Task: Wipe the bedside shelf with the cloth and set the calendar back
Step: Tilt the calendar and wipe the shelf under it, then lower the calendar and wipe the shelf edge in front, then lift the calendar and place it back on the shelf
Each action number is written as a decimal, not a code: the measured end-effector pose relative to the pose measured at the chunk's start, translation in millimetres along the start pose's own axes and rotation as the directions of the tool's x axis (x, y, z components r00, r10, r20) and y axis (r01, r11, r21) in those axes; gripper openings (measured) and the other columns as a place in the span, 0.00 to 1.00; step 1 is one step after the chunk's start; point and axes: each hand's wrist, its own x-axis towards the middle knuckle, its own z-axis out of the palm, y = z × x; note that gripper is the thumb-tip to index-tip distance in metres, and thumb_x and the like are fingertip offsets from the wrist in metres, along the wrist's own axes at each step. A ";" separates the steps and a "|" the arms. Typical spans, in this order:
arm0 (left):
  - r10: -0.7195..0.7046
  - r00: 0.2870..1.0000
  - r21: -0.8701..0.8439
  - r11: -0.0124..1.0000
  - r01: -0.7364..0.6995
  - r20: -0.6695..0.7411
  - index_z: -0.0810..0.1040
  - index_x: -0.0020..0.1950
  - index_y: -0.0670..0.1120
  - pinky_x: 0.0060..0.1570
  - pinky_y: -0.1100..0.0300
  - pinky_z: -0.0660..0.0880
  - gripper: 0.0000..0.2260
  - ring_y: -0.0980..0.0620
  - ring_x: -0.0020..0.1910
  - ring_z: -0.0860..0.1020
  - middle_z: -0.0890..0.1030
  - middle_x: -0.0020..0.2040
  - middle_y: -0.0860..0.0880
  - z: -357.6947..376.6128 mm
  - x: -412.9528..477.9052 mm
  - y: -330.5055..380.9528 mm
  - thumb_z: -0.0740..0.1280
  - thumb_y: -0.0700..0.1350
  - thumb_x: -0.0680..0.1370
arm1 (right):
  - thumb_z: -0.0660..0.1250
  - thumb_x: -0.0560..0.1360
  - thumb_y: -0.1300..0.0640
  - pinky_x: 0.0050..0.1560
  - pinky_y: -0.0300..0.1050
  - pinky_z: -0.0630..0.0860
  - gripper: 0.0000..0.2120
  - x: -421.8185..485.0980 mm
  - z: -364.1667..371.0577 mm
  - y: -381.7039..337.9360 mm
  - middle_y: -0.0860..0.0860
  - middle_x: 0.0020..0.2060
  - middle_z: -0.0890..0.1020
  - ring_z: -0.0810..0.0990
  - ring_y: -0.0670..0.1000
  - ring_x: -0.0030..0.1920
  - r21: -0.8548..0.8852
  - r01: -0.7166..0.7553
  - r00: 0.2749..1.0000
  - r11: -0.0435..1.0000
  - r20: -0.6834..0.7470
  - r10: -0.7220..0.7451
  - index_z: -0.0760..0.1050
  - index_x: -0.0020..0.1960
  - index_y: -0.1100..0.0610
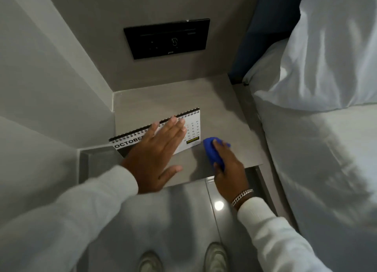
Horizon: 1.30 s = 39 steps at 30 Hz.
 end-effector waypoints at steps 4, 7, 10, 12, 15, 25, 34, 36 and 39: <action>-0.121 0.991 -0.199 0.971 0.129 0.053 0.49 0.78 0.41 0.73 0.41 0.56 0.33 0.44 0.79 0.47 0.52 0.80 0.42 54.6 -17.2 40.8 0.52 0.59 0.79 | 0.61 0.76 0.67 0.72 0.62 0.59 0.33 36.2 -6.2 32.8 0.55 0.78 0.51 0.49 0.64 0.77 -0.349 0.043 0.999 0.936 0.014 -0.041 0.54 0.76 0.52; -0.286 0.943 -0.191 0.929 0.316 0.168 0.45 0.78 0.43 0.74 0.42 0.53 0.34 0.45 0.79 0.42 0.46 0.80 0.43 100.0 -20.9 59.7 0.49 0.61 0.79 | 0.63 0.74 0.65 0.73 0.66 0.58 0.34 57.2 5.2 55.0 0.57 0.78 0.50 0.45 0.66 0.77 -0.479 0.120 0.993 0.869 0.059 -0.105 0.55 0.77 0.53; -0.426 0.875 -0.116 0.881 0.459 0.229 0.47 0.78 0.42 0.74 0.40 0.51 0.35 0.43 0.79 0.43 0.47 0.80 0.41 131.7 -22.1 73.1 0.49 0.62 0.78 | 0.63 0.76 0.55 0.72 0.71 0.54 0.32 60.0 24.0 71.2 0.58 0.78 0.53 0.47 0.65 0.77 -0.577 0.160 0.987 0.801 0.086 -0.135 0.55 0.77 0.53; -0.476 0.852 -0.083 0.861 0.502 0.215 0.49 0.78 0.42 0.74 0.39 0.51 0.35 0.42 0.79 0.46 0.50 0.80 0.41 143.3 -20.2 77.3 0.49 0.62 0.78 | 0.58 0.78 0.46 0.71 0.70 0.48 0.31 56.9 33.8 81.7 0.57 0.78 0.53 0.48 0.64 0.77 -0.617 0.160 0.987 0.771 0.079 -0.142 0.52 0.77 0.51; -0.512 0.842 -0.113 0.839 0.533 0.168 0.52 0.77 0.42 0.75 0.39 0.50 0.34 0.42 0.79 0.48 0.53 0.79 0.41 150.2 -20.3 75.9 0.50 0.62 0.78 | 0.51 0.77 0.37 0.71 0.68 0.44 0.34 54.7 38.2 90.2 0.55 0.79 0.50 0.46 0.63 0.77 -0.647 0.163 0.986 0.745 0.080 -0.146 0.46 0.78 0.49; -0.860 0.445 -0.563 0.246 0.789 0.249 0.52 0.78 0.44 0.76 0.49 0.51 0.30 0.44 0.78 0.52 0.54 0.79 0.43 98.5 -69.0 83.8 0.61 0.50 0.79 | 0.54 0.78 0.38 0.74 0.64 0.53 0.34 68.0 1.7 29.4 0.54 0.78 0.53 0.51 0.60 0.77 -0.404 0.038 0.978 0.914 0.201 0.048 0.49 0.77 0.53; -0.923 -0.089 -0.912 -0.383 0.145 0.373 0.68 0.71 0.39 0.70 0.56 0.64 0.20 0.48 0.71 0.68 0.70 0.72 0.40 3.8 -29.2 32.2 0.56 0.47 0.82 | 0.54 0.82 0.55 0.58 0.33 0.67 0.18 77.8 -2.3 -61.8 0.53 0.68 0.74 0.73 0.50 0.65 0.395 -0.219 0.975 0.892 0.044 0.220 0.68 0.70 0.56; -0.906 -0.084 -0.893 -0.422 0.154 0.414 0.74 0.65 0.37 0.61 0.51 0.72 0.22 0.42 0.62 0.76 0.77 0.65 0.36 -11.1 -16.3 23.1 0.55 0.53 0.82 | 0.53 0.82 0.60 0.58 0.41 0.75 0.16 74.8 -0.5 -74.5 0.56 0.61 0.79 0.78 0.54 0.61 0.431 -0.200 0.978 0.880 0.036 0.204 0.74 0.65 0.59; -0.879 -0.100 -0.840 -0.475 0.262 0.466 0.80 0.59 0.46 0.49 0.61 0.70 0.25 0.49 0.49 0.79 0.82 0.55 0.44 -17.5 -12.8 16.4 0.53 0.61 0.80 | 0.54 0.82 0.60 0.63 0.58 0.75 0.14 72.1 2.8 -85.3 0.60 0.57 0.81 0.79 0.59 0.58 0.434 -0.220 0.971 0.874 0.011 0.239 0.75 0.61 0.62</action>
